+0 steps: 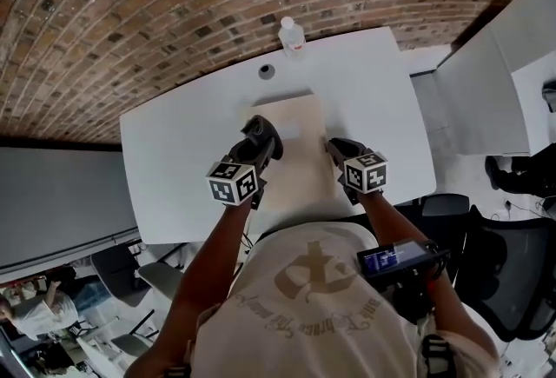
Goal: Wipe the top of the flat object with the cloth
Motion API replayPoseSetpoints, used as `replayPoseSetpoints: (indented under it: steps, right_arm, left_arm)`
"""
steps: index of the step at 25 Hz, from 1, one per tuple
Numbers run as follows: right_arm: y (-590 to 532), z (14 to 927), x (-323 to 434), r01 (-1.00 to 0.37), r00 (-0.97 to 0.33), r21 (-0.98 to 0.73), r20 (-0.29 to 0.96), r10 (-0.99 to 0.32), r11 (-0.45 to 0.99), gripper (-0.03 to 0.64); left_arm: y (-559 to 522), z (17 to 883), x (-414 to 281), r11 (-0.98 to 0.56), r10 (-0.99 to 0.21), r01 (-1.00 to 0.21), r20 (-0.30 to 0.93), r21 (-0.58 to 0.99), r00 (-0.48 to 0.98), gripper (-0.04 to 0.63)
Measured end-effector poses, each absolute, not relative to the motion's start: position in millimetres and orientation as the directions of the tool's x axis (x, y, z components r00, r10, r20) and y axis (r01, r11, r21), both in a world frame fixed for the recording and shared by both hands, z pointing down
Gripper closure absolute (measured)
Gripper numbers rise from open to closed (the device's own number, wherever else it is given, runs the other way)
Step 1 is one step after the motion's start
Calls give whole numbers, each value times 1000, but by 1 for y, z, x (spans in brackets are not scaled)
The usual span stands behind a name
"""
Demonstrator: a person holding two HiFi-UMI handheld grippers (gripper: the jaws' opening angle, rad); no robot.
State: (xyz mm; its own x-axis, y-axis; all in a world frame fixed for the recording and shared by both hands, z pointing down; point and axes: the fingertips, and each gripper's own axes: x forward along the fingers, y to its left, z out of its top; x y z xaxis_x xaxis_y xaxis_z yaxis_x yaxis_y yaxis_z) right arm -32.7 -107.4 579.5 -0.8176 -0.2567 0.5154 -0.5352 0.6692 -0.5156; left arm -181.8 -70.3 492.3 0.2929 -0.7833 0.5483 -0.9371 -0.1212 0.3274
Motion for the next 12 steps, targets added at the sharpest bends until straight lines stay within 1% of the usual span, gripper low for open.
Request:
replayPoseSetpoints:
  steps: [1,3,8,12]
  right_arm:
    - [-108,582,-35,-534,-817,-529,522,-244,659,577]
    - [-108,591,-39,-536,-812,-552,543,-213,639,469]
    - [-104,611,-41,-553,-789,-574,593,-160,604,460]
    - [-106,614,-42,-541,-802,-617,583,-129,571,459]
  left_arm:
    - [-78,491,-182,-127,-783,-938,548,322,294,494]
    - [-95,489,-181,-142,-782,-940,548,309,298,494]
    - [-136,488,-179,-185,-772,-941,551,285,318,494]
    - [-172,492,-176,-209,-758,-931,552,299,348,492]
